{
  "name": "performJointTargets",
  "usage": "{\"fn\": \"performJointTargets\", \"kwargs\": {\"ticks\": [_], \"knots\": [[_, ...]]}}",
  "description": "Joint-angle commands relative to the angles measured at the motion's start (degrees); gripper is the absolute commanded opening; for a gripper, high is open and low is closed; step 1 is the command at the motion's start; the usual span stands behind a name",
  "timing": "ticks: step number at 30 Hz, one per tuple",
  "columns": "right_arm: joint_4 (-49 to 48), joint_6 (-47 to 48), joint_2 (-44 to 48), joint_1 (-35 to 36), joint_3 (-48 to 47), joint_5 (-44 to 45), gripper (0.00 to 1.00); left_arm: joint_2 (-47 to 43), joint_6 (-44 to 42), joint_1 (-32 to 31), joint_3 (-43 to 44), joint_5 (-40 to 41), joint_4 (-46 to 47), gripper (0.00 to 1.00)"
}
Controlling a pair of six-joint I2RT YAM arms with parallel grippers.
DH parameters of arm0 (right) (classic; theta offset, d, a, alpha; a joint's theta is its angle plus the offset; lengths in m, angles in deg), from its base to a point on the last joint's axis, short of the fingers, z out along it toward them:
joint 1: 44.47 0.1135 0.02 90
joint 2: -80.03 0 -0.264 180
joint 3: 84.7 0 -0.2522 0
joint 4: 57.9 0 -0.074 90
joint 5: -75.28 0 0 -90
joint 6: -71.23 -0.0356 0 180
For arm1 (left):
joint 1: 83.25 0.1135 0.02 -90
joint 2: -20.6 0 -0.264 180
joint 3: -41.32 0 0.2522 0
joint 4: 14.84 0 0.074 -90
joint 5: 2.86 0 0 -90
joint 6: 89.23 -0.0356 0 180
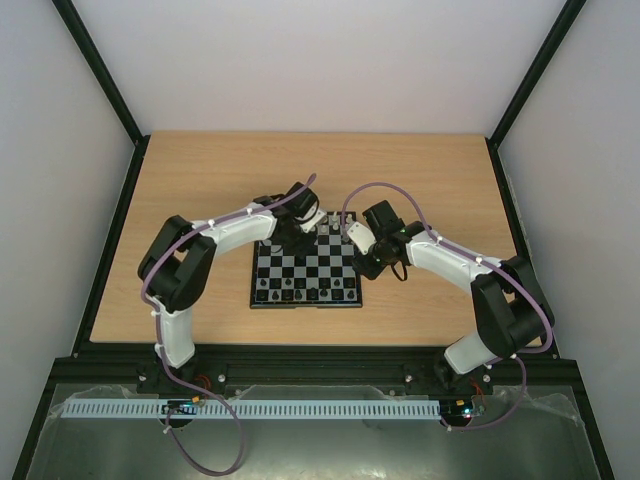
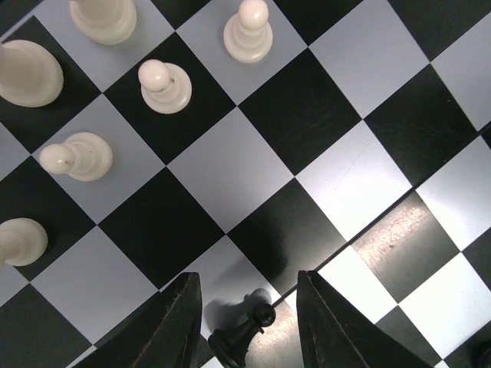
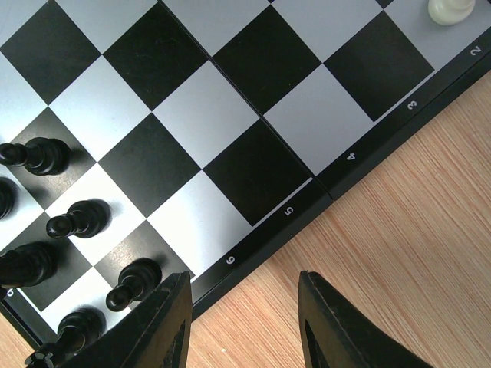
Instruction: Set up the chess pieces on the board
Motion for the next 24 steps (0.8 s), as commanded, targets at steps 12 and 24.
{"fn": "performJointTargets", "kwargs": {"ticks": [12, 24], "knots": [[3.15, 0.93, 0.66, 0.03, 0.24, -0.38, 0.40, -1.31, -1.08, -2.10, -3.04, 3.68, -1.06, 0.27], [3.26, 0.86, 0.60, 0.07, 0.24, -0.29, 0.40, -2.60, 1.18, -3.15, -5.46, 6.73, -2.82, 0.27]]}}
